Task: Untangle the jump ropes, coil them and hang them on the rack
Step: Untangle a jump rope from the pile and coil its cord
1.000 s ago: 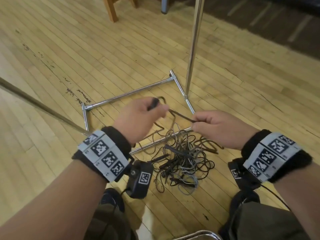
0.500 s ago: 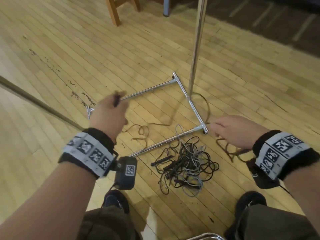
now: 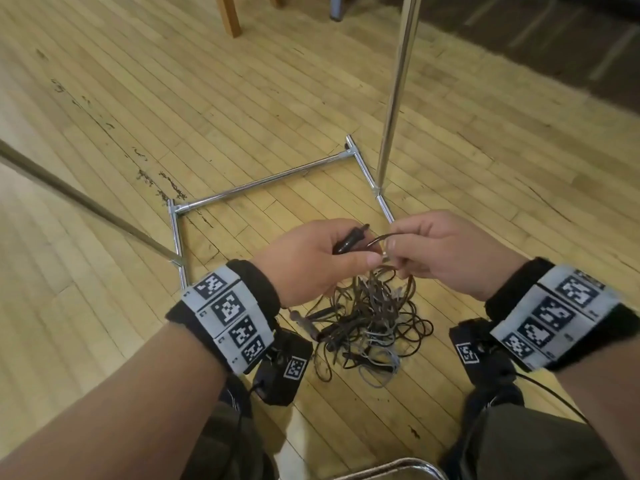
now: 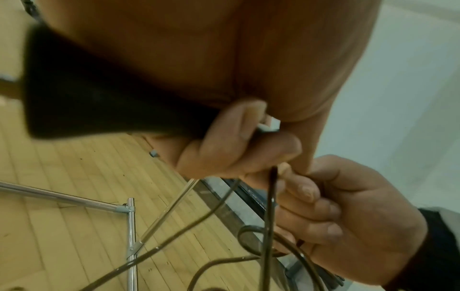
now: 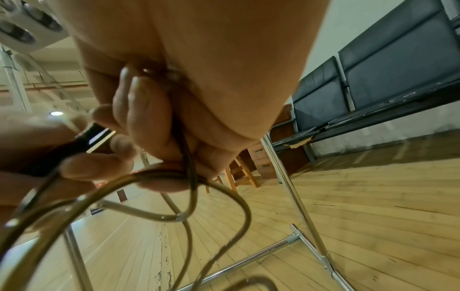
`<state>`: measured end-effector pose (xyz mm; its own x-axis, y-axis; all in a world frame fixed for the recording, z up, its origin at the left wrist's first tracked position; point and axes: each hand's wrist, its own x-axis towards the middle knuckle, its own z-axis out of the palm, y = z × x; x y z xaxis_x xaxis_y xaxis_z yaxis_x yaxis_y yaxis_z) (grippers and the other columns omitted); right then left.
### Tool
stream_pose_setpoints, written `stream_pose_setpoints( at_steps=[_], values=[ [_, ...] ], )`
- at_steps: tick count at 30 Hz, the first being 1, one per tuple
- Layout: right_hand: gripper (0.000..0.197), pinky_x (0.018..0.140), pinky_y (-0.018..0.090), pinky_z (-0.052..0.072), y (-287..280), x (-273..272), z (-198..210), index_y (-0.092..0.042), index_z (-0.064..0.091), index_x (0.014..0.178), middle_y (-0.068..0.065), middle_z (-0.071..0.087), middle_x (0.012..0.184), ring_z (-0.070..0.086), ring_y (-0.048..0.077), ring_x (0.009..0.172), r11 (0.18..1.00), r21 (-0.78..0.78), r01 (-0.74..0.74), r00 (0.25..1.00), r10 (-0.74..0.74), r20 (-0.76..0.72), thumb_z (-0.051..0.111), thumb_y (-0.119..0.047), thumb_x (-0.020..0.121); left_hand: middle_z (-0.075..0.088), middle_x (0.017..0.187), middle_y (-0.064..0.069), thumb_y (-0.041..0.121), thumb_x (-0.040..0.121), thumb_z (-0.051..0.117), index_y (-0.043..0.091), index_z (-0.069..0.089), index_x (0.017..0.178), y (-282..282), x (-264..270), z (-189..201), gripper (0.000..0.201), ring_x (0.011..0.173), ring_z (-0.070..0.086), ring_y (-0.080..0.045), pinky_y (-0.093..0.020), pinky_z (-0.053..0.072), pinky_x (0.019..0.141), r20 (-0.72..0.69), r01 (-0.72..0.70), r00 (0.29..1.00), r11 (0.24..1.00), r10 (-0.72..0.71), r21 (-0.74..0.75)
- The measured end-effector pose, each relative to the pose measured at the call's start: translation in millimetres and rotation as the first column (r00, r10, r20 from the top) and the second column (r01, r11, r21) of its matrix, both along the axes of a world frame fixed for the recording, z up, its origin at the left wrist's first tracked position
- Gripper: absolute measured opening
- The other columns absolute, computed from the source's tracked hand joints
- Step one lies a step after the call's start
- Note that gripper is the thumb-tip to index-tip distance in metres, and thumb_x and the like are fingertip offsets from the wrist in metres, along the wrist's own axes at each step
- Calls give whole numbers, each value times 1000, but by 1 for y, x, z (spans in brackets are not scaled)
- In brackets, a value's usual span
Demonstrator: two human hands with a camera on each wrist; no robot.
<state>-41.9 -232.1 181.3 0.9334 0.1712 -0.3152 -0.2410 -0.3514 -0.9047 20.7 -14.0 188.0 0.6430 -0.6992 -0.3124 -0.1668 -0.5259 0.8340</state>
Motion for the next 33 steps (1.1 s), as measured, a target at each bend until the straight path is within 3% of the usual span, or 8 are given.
stream_pose_setpoints(
  at_steps=[4, 7, 10, 20, 23, 27, 30, 33],
  values=[
    [34, 67, 41, 44, -1, -4, -2, -16, 65, 77, -4, 56, 65, 52, 17, 63, 989, -137, -59, 998, 57, -20, 57, -47, 90, 51, 55, 17, 40, 103, 64, 29, 66, 88, -3, 3, -4, 18, 49, 46, -4, -24, 45, 53, 98, -126, 987, 991, 130, -40],
    [36, 63, 27, 39, -10, -6, -9, -18, 61, 79, -13, 49, 60, 44, 0, 54, 931, -352, -95, 995, 85, -41, 50, -42, 104, 50, 60, 13, 37, 104, 63, 24, 69, 92, 6, 18, -8, 19, 53, 43, -10, -27, 41, 51, 3, -405, 913, 906, 408, -124],
    [37, 51, 18, 34, -18, -3, -13, -10, 60, 88, -13, 44, 57, 40, 2, 49, 891, -449, -67, 998, 62, -26, 47, -40, 106, 46, 61, 11, 33, 104, 64, 21, 69, 90, 16, 30, -10, 19, 53, 38, -13, -30, 35, 53, -86, -612, 790, 772, 607, -171],
    [29, 56, 34, 39, -29, 3, -22, -13, 60, 94, 8, 61, 75, 49, 18, 62, 779, -623, -70, 997, 67, -28, 45, -34, 108, 48, 56, 16, 36, 102, 65, 25, 71, 88, 33, 41, -10, 18, 54, 40, -13, -30, 37, 54, -32, -722, 680, 662, 732, -203],
    [27, 57, 36, 41, -43, 1, -30, -16, 60, 97, 6, 61, 76, 54, 21, 66, 723, -687, -73, 995, 5, -100, 42, -31, 109, 49, 61, 12, 38, 101, 66, 23, 71, 92, 50, 53, -4, 18, 50, 41, -9, -27, 39, 46, -71, -805, 569, 538, 819, -252],
    [29, 79, 48, 54, -54, -4, -38, -18, 60, 101, 8, 66, 86, 63, 30, 82, 650, -748, -131, 975, -51, -215, 37, -33, 109, 53, 67, 9, 36, 99, 68, 24, 71, 89, 68, 65, -2, 16, 53, 44, -9, -27, 40, 47, -139, -906, 375, 331, 916, -264],
    [32, 75, 42, 53, -48, 0, -36, -16, 61, 102, 5, 66, 87, 62, 25, 79, 630, -766, -126, 978, -49, -201, 35, -32, 109, 63, 79, 8, 39, 100, 65, 30, 71, 95, 68, 61, -6, 12, 62, 52, -13, -34, 50, 57, 27, -886, 418, 414, 908, -208],
    [36, 62, 37, 44, -39, 5, -24, -12, 63, 98, 4, 59, 77, 53, 20, 67, 763, -646, 24, 992, -96, -77, 38, -35, 109, 70, 89, 9, 40, 102, 63, 42, 70, 116, 58, 48, -8, 15, 61, 54, -10, -31, 53, 58, 142, -769, 620, 633, 772, -87]
  ],
)
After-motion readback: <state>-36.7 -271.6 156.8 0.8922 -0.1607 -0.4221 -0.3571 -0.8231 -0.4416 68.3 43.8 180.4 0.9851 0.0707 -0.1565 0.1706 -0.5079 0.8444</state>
